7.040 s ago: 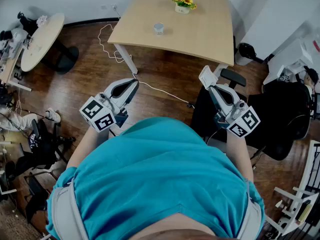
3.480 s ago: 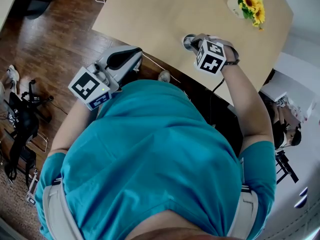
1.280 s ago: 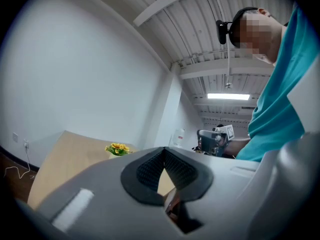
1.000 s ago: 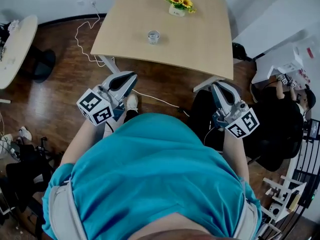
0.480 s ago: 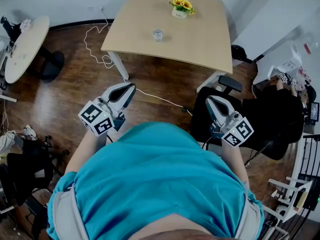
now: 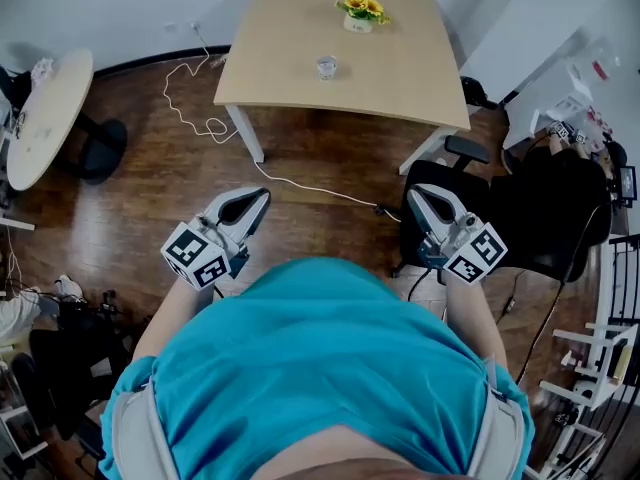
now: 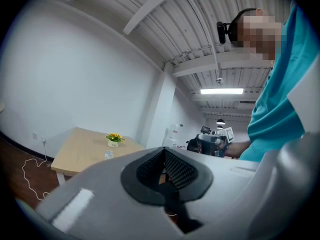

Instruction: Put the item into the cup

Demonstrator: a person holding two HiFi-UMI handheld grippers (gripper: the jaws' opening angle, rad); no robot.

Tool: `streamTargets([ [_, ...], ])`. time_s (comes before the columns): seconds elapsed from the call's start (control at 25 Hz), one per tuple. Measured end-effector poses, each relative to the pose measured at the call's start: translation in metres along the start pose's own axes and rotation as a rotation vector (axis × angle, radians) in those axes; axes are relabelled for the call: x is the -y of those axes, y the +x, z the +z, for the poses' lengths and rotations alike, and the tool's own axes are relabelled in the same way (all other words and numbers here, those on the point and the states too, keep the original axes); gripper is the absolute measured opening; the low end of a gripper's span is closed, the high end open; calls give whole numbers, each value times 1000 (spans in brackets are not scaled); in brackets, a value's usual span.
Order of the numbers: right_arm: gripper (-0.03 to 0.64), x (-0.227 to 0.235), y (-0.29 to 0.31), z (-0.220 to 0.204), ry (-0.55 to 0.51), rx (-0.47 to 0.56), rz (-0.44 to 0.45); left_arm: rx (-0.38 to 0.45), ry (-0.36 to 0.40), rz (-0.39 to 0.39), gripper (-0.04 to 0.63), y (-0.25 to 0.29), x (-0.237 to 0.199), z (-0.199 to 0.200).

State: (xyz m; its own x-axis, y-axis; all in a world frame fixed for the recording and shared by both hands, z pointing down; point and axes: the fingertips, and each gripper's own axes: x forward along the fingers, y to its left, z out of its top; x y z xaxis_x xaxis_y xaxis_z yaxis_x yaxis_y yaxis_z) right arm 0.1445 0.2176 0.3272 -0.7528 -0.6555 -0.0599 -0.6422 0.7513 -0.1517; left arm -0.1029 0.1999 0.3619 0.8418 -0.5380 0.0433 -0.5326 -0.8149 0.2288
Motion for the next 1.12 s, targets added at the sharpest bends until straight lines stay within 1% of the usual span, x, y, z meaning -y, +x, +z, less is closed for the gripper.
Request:
streamTargets([
  [0.12, 0, -3, -14, -1, -5, -3, 23, 43, 19, 14, 3, 8, 17, 7],
  [0.24, 0, 3, -31, 0, 16, 3, 30, 80, 2, 27, 3, 19, 35, 11],
  [0.36, 0, 11, -39, 1, 10, 3, 36, 80, -2, 23, 3, 30, 45, 9],
  [0.48, 0, 16, -45, -1, 14, -3, 36, 90, -4, 35, 3, 34, 49, 8],
  [0.6, 0, 17, -45, -2, 10, -4, 40, 90, -5, 43, 3, 36, 48, 10],
  [0.8, 0, 19, -44, -2, 5, 1, 40, 82, 13, 29, 3, 40, 49, 11],
  [0.96, 0, 19, -42, -1, -10, -7, 47, 90, 18, 33, 3, 41, 46, 13],
  [1.12, 0, 18, -42, 2, -21, -4, 44, 91, 11, 29, 3, 41, 47, 12],
])
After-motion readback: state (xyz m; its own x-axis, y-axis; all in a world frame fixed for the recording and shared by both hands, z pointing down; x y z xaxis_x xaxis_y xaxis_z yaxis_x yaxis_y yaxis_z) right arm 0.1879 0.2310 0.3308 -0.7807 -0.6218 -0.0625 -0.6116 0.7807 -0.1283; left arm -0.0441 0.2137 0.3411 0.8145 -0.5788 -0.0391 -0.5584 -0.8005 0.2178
